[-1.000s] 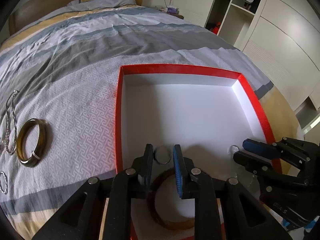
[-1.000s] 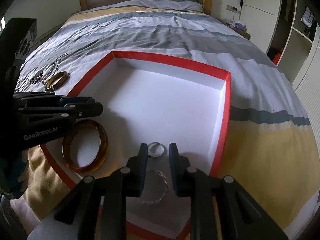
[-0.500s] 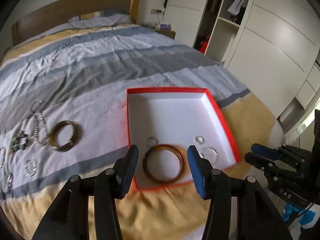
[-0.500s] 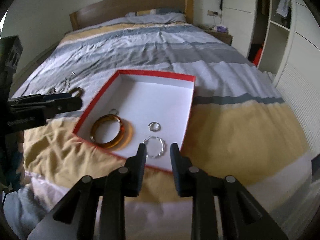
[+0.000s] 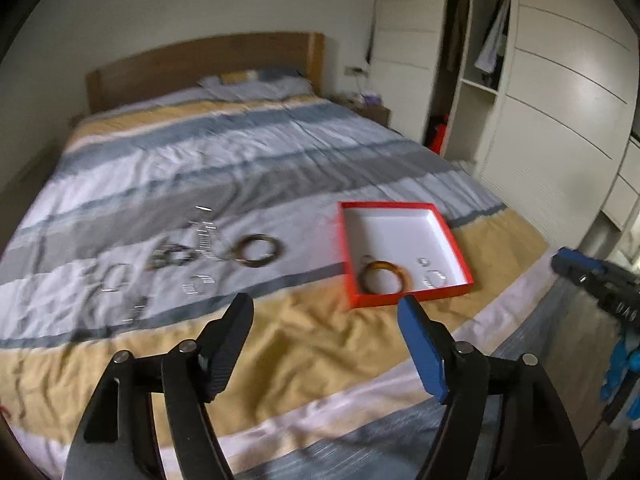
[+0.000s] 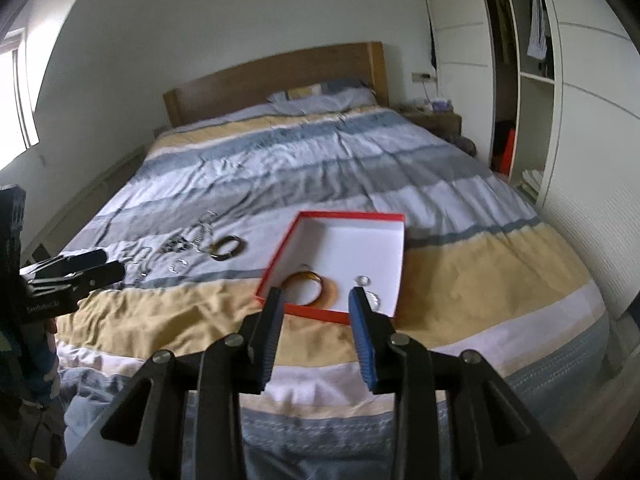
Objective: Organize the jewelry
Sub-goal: 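Withdraw both grippers from the box back toward the jewelry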
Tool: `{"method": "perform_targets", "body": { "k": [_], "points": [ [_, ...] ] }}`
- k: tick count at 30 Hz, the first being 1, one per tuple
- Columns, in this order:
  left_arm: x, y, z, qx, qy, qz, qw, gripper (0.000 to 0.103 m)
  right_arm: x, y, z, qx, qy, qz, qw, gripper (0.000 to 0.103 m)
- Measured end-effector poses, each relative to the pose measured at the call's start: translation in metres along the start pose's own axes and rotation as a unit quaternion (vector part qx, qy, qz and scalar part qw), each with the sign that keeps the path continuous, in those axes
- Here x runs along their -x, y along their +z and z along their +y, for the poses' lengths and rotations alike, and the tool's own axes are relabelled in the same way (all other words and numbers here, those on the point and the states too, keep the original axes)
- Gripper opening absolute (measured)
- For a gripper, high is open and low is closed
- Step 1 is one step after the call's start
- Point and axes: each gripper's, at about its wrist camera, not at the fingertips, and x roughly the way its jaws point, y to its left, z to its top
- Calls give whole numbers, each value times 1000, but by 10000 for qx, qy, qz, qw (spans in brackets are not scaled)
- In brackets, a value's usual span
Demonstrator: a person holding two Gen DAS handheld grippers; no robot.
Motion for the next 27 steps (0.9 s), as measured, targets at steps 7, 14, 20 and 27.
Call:
{"method": "perform_targets", "body": {
  "k": [7,14,20,27],
  "points": [
    [77,-35,53,384,695,-351,9962,82,45,-4,42,162,368,-242,9989,32],
    [149,-64,97,849,1054,-943,9863,83,75,-6,80,421,670,-300,9964,32],
    [176,-66,129,1001,1329,-1112,9798,90,76,3,114,675,811,-371,9937,44],
    [160,-61,169,1215,1705,-966,9730,92,26,16,153,987,1034,-127,9897,44]
  ]
}}
